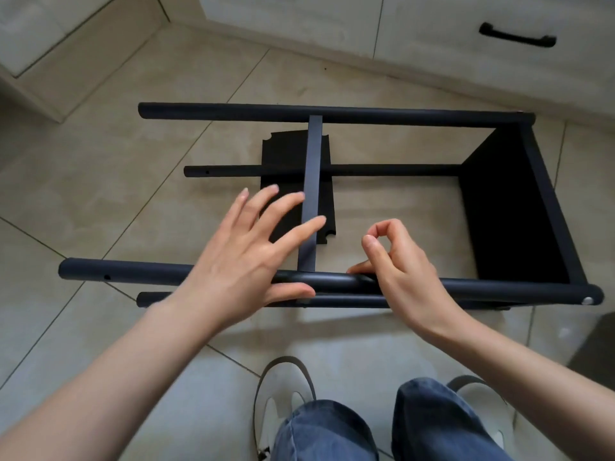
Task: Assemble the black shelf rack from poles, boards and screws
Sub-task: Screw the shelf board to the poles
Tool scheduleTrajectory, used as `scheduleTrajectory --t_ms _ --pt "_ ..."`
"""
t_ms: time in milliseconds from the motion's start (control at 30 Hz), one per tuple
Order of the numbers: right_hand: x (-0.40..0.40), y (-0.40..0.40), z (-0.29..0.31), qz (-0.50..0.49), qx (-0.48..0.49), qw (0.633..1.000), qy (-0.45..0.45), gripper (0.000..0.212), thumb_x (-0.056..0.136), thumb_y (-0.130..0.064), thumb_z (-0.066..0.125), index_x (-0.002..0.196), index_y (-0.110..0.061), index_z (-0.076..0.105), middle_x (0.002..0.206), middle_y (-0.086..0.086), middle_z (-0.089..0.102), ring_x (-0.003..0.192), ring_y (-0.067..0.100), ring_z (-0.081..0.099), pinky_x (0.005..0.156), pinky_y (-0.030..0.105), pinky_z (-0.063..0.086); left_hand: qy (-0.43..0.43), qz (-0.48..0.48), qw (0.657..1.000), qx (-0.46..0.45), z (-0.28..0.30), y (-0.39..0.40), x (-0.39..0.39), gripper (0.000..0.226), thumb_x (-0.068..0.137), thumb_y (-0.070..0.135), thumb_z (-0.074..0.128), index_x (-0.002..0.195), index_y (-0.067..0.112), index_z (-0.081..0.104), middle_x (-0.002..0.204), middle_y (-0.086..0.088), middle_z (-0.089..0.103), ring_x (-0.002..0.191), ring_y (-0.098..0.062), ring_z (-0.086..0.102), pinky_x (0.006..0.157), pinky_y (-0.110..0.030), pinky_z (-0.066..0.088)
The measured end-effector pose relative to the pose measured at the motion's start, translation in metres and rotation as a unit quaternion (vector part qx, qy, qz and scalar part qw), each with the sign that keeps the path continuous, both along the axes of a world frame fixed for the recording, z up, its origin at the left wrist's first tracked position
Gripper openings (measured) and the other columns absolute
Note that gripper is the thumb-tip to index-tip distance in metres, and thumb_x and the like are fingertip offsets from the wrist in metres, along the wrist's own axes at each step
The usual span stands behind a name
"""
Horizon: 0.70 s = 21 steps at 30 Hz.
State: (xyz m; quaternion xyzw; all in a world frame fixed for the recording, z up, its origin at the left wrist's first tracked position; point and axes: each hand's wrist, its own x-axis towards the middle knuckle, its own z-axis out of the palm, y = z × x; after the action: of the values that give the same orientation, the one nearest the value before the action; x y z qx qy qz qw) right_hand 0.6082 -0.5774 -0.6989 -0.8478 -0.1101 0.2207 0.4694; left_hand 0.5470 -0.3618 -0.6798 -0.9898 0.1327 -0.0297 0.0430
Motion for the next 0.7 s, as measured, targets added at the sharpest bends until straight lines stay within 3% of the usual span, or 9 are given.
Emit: scheduleTrajectory --t_ms 67,133,267,333,567,700 --pt "0.000 0.000 -0.001 0.007 -0.007 1.000 0.003 0.015 0.098 -0.049 0.036 0.096 -0.035 0.040 0.071 -0.014 0.073 0.087 0.008 0.069 0.092 0.047 0.046 0.062 -0.042 0.996 0.039 0.000 0.008 0.007 0.087 0.087 0.076 0.036 0.155 0.022 0.036 0.166 -0.011 0.019 0.153 -0.037 0.014 0.121 -0.057 0.023" --pt "0.001 -0.001 -0.004 0.017 -0.014 1.000 0.015 0.012 0.099 -0.047 0.037 0.095 -0.036 0.040 0.072 -0.015 0.073 0.086 0.008 0.068 0.091 0.046 0.046 0.080 -0.068 0.994 0.036 -0.006 0.013 0.009 0.088 0.088 0.078 0.025 0.156 0.021 0.033 0.166 -0.004 0.014 0.154 -0.031 0.008 0.122 -0.054 0.021" --pt "-0.001 -0.003 -0.009 0.050 -0.018 0.998 0.039 0.012 0.099 -0.045 0.037 0.094 -0.034 0.039 0.076 -0.008 0.075 0.087 0.015 0.069 0.090 0.047 0.048 0.055 -0.096 0.993 -0.032 -0.024 0.013 0.003 0.084 0.090 0.072 0.036 0.149 0.013 0.045 0.159 -0.004 0.035 0.150 -0.030 0.025 0.119 -0.053 0.028" --pt "-0.002 -0.003 -0.011 0.064 -0.021 0.997 0.038 0.012 0.099 -0.045 0.037 0.095 -0.034 0.039 0.078 -0.007 0.075 0.079 0.014 0.067 0.085 0.046 0.049 0.038 -0.102 0.992 -0.071 -0.032 0.012 0.000 0.081 0.090 0.069 0.043 0.145 0.009 0.051 0.155 -0.007 0.041 0.147 -0.032 0.032 0.118 -0.053 0.032" --pt "0.009 -0.003 -0.015 0.101 -0.034 0.989 0.102 0.011 0.099 -0.041 0.045 0.094 -0.032 0.046 0.078 -0.009 0.075 0.082 0.010 0.069 0.086 0.042 0.053 0.036 -0.103 0.983 -0.149 -0.046 0.016 -0.008 0.079 0.090 0.063 0.056 0.144 0.005 0.051 0.156 -0.009 0.041 0.147 -0.026 0.034 0.120 -0.046 0.031" --pt "0.026 0.009 -0.020 0.133 -0.010 0.977 0.168 0.011 0.099 -0.023 0.056 0.091 -0.014 0.055 0.082 0.000 0.076 0.078 0.017 0.071 0.083 0.044 0.058 0.011 -0.111 0.980 -0.166 -0.057 0.017 -0.017 0.078 0.090 0.060 0.061 0.142 0.003 0.052 0.154 -0.011 0.043 0.146 -0.028 0.036 0.118 -0.047 0.034"
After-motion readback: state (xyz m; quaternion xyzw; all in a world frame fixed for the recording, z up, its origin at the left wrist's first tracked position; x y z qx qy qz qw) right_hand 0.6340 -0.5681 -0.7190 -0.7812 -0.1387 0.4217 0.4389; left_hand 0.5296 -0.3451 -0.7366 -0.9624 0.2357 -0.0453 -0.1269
